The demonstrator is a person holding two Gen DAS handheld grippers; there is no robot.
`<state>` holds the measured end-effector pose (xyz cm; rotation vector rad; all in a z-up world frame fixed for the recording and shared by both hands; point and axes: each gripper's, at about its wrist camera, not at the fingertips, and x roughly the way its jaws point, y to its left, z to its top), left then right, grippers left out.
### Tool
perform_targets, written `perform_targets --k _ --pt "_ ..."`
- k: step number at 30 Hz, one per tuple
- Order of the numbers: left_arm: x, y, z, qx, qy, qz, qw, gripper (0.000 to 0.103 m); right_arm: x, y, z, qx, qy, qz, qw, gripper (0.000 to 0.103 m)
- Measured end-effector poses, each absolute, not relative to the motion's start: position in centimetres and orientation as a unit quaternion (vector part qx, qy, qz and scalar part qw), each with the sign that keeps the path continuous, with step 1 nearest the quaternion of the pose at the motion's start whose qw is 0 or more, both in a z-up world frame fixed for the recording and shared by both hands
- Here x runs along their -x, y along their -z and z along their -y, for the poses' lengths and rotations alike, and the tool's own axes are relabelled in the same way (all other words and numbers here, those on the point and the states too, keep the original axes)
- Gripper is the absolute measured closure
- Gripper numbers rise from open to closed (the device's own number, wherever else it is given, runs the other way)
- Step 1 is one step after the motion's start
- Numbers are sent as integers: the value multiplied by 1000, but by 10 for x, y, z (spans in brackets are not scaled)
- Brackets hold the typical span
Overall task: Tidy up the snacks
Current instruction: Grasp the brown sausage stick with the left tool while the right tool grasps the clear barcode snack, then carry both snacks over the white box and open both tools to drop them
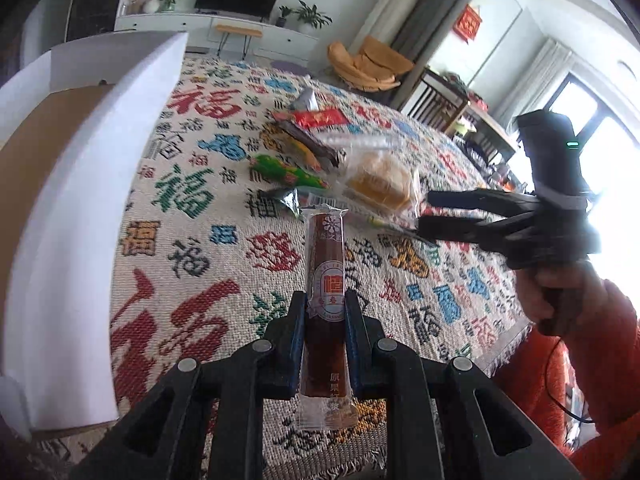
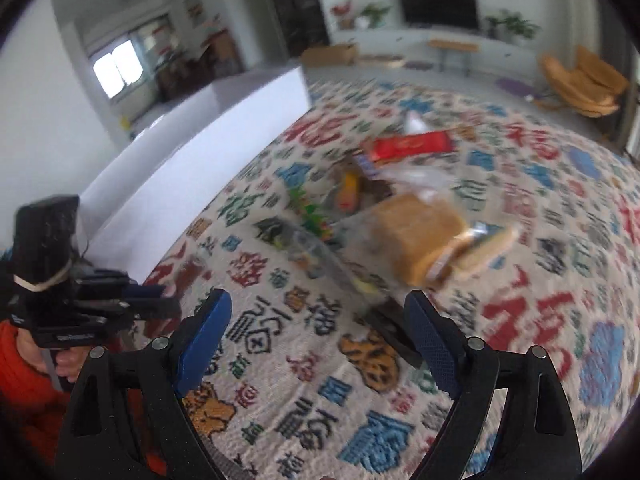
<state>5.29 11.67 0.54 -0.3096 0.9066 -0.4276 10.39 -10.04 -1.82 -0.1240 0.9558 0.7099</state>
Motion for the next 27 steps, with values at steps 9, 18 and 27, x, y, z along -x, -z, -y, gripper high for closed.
perform_targets --k 9,18,27 --pt "-14 -47 -174 205 185 -374 885 85 -155 84 33 258 -264 -550 749 86" --pt "-11 -93 -250 257 147 -316 901 85 -123 -25 42 120 -319 -504 794 99" --pt "6 -106 -312 250 64 -303 918 85 -136 1 -1 184 -302 -545 760 87"
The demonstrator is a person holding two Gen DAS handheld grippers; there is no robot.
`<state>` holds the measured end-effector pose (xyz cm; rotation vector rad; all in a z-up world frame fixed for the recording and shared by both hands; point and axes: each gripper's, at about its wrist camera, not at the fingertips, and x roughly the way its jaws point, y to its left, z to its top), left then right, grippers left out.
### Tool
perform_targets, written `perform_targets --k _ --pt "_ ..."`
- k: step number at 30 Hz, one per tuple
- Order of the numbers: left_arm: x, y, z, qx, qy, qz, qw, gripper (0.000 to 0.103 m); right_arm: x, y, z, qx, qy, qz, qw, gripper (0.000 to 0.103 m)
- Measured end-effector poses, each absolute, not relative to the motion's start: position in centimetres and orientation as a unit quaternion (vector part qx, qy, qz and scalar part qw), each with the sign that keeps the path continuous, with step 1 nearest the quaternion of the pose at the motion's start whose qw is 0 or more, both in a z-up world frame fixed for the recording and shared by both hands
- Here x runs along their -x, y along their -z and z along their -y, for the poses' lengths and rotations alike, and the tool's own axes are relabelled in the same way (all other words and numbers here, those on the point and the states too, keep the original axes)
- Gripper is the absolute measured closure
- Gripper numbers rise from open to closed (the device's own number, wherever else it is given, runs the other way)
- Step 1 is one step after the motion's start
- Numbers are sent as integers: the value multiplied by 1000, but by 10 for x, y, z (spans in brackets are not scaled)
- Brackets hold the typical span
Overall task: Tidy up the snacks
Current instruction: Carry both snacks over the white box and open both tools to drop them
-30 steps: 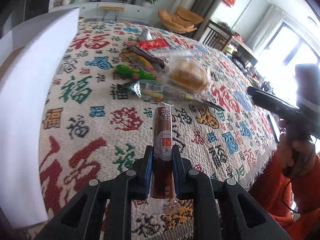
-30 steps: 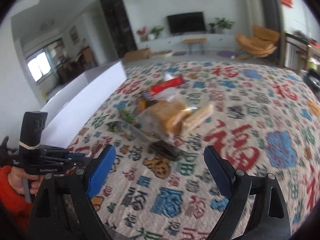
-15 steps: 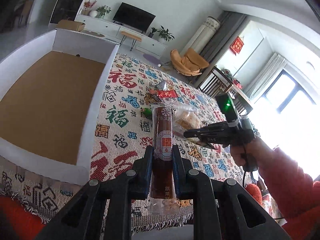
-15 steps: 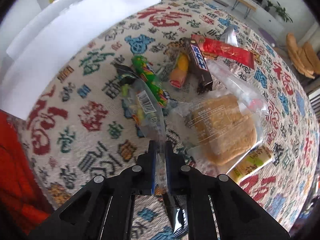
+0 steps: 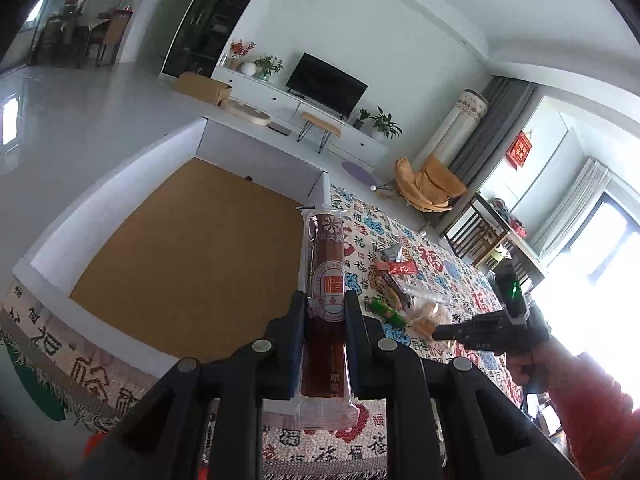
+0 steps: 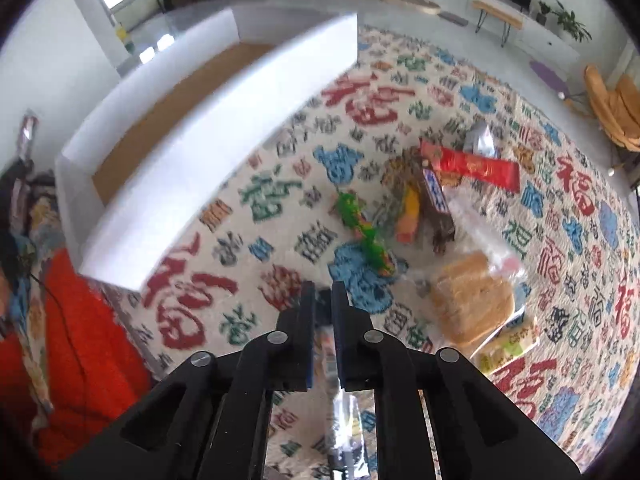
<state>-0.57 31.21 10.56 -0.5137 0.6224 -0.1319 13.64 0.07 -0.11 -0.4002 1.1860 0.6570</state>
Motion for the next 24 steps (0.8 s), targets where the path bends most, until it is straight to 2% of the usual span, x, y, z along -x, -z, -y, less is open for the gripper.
perform_targets --k 1,2,4,5,6,7,8,12,16,20,23,24 --pt "9 -105 -314 249 61 -303 918 85 -133 14 1 201 -301 -554 750 80" --pt "11 -104 -317 250 59 -303 918 85 -128 27 4 209 -305 -568 736 62" --pt "10 -102 -317 251 57 -305 917 85 -117 53 11 223 -302 -584 720 39" --pt "8 -101 -317 251 56 -305 917 85 -111 66 15 240 -294 -586 716 38" --pt "9 -99 -317 250 55 -306 917 85 -106 79 17 258 -285 -588 711 39" --pt "9 -98 -317 251 54 -307 917 85 -102 89 20 270 -278 -589 709 59" --pt "9 -97 -316 251 54 -308 916 85 -101 87 26 239 -293 -584 718 83" --pt "0 -101 -314 241 49 -310 919 85 -111 58 47 163 -283 -585 743 85" --pt "-7 -99 -322 228 30 -317 920 85 -118 -21 44 20 -346 -546 763 85" --pt "-26 -94 -335 212 -5 -332 919 85 -127 -98 -8 -95 -430 -492 751 85" --pt "-39 -92 -342 188 -39 -344 919 85 -140 -127 -65 -153 -459 -467 740 84" --pt "-45 -92 -342 172 -64 -350 919 82 -145 -130 -82 -167 -458 -459 743 81"
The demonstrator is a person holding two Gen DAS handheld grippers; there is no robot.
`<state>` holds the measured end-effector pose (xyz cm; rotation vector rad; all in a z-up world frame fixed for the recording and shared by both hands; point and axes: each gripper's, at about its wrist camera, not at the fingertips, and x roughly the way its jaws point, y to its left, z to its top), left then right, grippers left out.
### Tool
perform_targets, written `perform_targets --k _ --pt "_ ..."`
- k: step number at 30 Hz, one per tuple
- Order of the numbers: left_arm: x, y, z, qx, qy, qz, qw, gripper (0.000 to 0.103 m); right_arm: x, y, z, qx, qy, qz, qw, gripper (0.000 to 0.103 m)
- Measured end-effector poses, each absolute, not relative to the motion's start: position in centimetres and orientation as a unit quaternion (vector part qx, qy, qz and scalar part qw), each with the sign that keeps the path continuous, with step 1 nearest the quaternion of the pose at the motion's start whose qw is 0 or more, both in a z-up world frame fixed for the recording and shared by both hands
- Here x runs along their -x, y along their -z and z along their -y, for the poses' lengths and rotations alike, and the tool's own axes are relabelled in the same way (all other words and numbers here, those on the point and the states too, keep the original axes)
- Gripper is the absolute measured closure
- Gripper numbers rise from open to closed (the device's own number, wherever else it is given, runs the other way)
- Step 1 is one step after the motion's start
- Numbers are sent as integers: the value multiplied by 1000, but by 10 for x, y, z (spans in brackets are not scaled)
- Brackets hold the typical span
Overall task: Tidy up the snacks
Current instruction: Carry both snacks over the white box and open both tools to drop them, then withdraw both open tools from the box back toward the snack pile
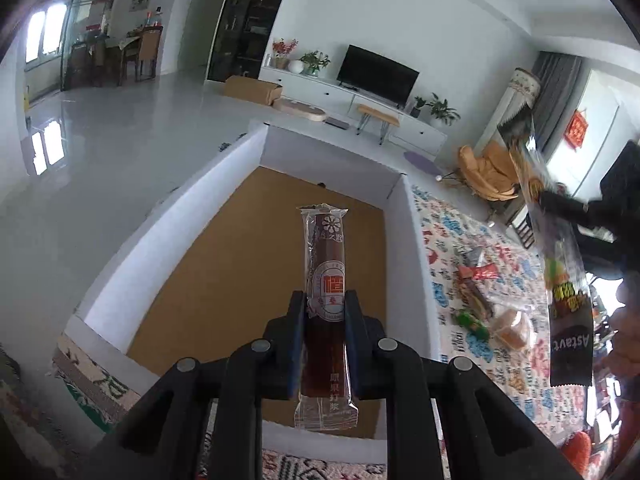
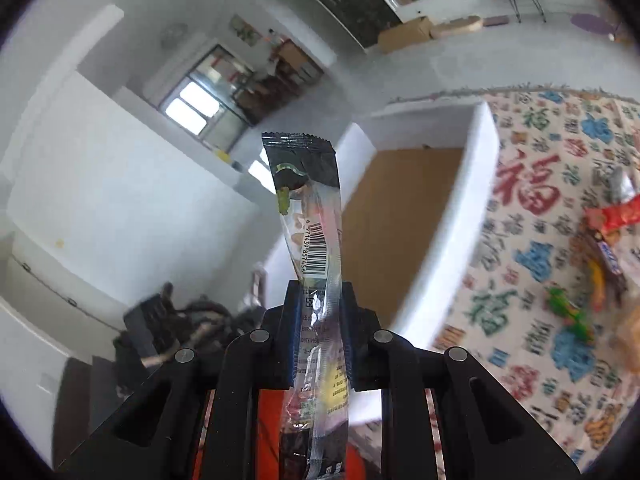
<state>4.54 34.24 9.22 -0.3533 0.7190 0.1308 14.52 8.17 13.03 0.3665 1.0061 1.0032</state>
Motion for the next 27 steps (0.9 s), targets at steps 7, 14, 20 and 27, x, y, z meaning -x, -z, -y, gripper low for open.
perform_targets --k 7,14,20,27 --pt "-25 -93 -321 150 -96 -312 933 12 -142 -94 -80 -121 -388 -440 801 26" --pt "-22 -86 -206 125 52 -334 933 6 -76 3 75 64 -208 -406 887 27" --pt "-79 -22 -88 67 124 -422 896 2 -62 41 190 83 -72 -441 891 27" --pt "-150 54 -34 21 71 -473 878 3 -109 55 229 21 -6 -435 900 24"
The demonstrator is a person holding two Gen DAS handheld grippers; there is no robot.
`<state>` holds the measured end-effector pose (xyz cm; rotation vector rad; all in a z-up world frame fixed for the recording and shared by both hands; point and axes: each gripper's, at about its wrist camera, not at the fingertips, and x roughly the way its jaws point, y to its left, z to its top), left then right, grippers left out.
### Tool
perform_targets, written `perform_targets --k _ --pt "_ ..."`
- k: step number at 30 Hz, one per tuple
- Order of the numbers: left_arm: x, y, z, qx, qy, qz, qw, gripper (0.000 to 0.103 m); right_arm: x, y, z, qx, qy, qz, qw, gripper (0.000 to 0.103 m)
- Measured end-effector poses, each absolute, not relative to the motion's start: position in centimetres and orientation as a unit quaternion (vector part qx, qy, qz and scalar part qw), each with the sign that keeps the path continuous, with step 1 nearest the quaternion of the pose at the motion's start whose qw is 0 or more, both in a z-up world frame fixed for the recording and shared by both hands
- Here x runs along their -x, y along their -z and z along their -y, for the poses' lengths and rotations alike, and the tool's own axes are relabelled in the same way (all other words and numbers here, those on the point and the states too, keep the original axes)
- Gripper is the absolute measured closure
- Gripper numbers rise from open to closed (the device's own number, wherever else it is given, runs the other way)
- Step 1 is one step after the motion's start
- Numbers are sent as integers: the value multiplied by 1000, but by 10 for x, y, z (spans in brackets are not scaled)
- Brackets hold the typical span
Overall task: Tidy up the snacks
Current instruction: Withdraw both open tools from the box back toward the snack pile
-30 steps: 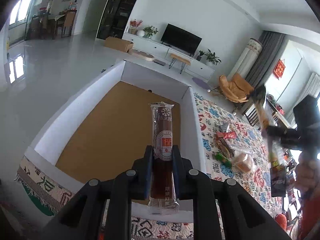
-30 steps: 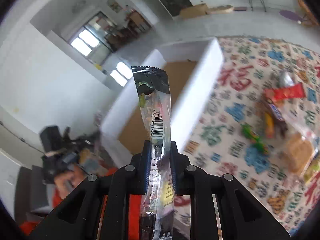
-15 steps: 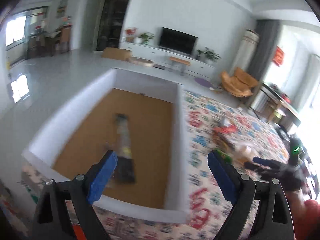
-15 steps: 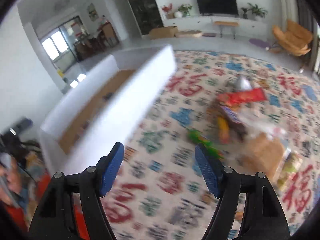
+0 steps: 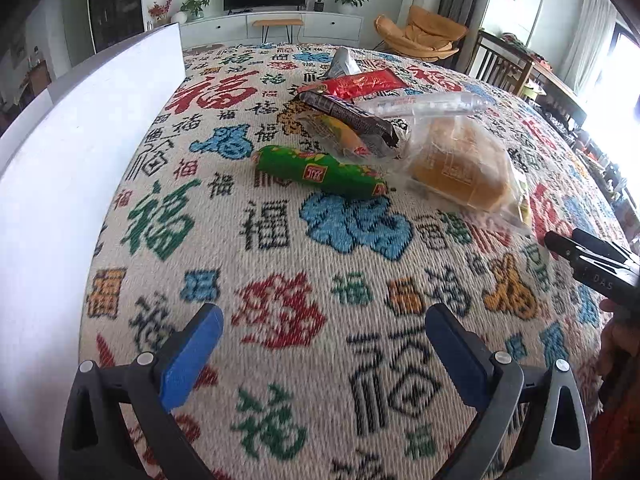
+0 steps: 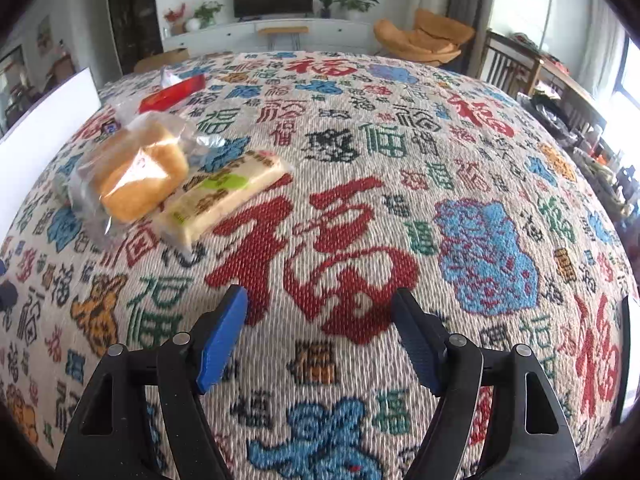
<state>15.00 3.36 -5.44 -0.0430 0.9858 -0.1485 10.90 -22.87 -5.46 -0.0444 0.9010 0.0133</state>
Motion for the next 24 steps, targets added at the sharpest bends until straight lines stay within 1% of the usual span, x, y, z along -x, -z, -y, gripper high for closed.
perform_targets --k 4,7,8,12,15,19,24 --pt "-182 64 -23 15 41 -464 885 3 -142 63 232 8 2 -436 900 16" --pt "-207 69 -19 2 17 -456 890 0 -164 70 236 -2 -2 -442 897 6" --pt "-212 69 -18 0 16 -454 891 0 -161 71 236 -4 -4 -442 897 5" --pt "-232 69 -17 1 11 -456 890 0 -158 72 234 -4 -3 -442 897 5" --pt "-247 69 -17 2 9 -456 890 0 -174 75 235 -8 6 -446 895 1" --pt "-245 69 -17 3 11 -455 890 0 -191 74 233 -11 19 -449 893 0" --pt "-245 69 -17 2 11 -456 890 0 -183 74 235 -13 16 -446 895 0"
